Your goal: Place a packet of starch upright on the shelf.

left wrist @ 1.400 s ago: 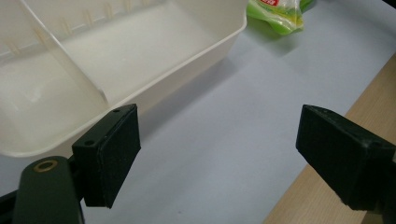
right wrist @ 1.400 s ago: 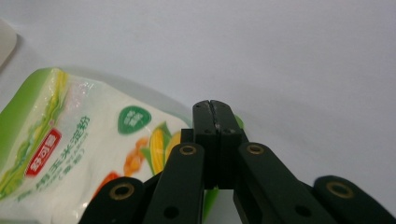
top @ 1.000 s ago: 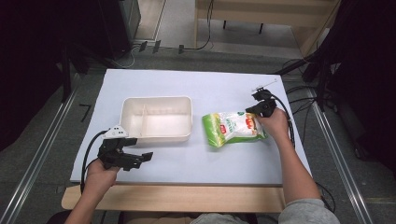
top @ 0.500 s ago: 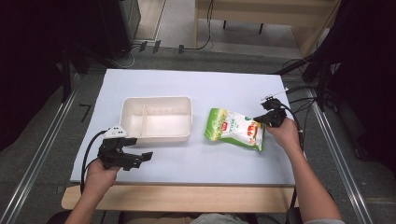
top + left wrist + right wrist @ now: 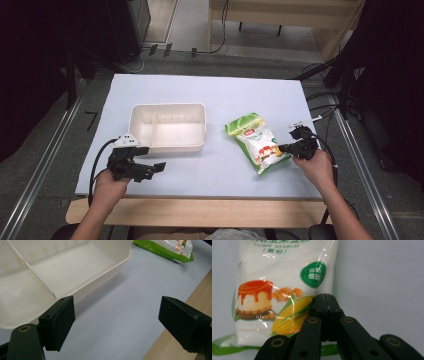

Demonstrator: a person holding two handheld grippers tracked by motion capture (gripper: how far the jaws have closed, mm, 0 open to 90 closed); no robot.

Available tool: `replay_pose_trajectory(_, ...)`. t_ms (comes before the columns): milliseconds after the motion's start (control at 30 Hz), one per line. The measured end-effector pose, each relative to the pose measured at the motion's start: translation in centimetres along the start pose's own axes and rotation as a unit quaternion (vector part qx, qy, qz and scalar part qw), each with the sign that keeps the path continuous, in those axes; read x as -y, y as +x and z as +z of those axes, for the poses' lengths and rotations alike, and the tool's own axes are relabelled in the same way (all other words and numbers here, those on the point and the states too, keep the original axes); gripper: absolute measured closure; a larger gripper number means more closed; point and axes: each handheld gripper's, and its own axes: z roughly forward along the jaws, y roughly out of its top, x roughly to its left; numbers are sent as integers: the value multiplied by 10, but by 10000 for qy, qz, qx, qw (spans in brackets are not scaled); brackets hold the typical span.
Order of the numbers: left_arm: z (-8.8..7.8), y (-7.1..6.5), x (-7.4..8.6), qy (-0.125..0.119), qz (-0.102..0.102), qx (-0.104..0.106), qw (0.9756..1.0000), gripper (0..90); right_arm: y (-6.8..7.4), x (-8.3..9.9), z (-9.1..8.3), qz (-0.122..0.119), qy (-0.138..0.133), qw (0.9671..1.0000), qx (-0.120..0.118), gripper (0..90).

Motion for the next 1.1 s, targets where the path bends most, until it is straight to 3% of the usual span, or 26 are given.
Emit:
replay_pose_trajectory(167, 4, 0, -3, -23, 16, 41, 10000, 147, -2, 2, -4, 93, 70, 9997, -228, 900)
replay_pose_trajectory(233, 4, 0, -3, -14, 49, 68, 10000, 147, -2, -3, -9, 77, -143, 9997, -163, 900)
replay_pose_trajectory(267, 6, 0, -4, -13, 70, 62, 10000, 147, -3, -12, -17, 2, -435, 9990, -99, 900)
replay_pose_trajectory(300, 6, 0, -4, -13, 70, 62, 10000, 146, -3, -12, -17, 2, -435, 9990, -99, 900)
replay_pose_trajectory(367, 6, 0, -4, -18, 67, 68, 10000, 147, -4, -22, -24, -37, -780, 9968, -161, 900)
replay_pose_trajectory(400, 6, 0, -4, -18, 75, 65, 9999, 147, -5, -27, -25, -38, -913, 9957, -179, 795)
replay_pose_trajectory(433, 5, 0, -4, -5, 83, 55, 9999, 147, -5, -37, -23, -104, -1032, 9943, -226, 780)
replay_pose_trajectory(600, 6, -1, -5, 18, 104, 48, 9999, 146, -3, -54, -11, -186, -1027, 9943, -202, 673)
replay_pose_trajectory(633, 6, -1, -4, 29, 80, 48, 10000, 146, -2, -60, -4, -237, -1022, 9943, -192, 575)
replay_pose_trajectory(667, 6, -1, -4, 26, 90, 49, 9999, 146, -1, -63, 1, -197, -948, 9951, -199, 535)
replay_pose_trajectory(700, 6, -1, -5, 24, 99, 55, 9999, 147, -1, -66, 7, -149, -825, 9961, -262, 516)
replay_pose_trajectory(800, 6, -1, -4, 23, 95, 54, 9999, 146, -2, -68, 16, -189, -815, 9959, -355, 493)
replay_pose_trajectory(1033, 6, -2, -3, 33, 153, 9, 9999, 146, -11, -69, 38, -77, -711, 9973, -153, 403)
replay_pose_trajectory(1100, 5, -3, -2, 63, 171, 14, 9998, 147, -14, -68, 44, -79, -648, 9976, -215, 399)
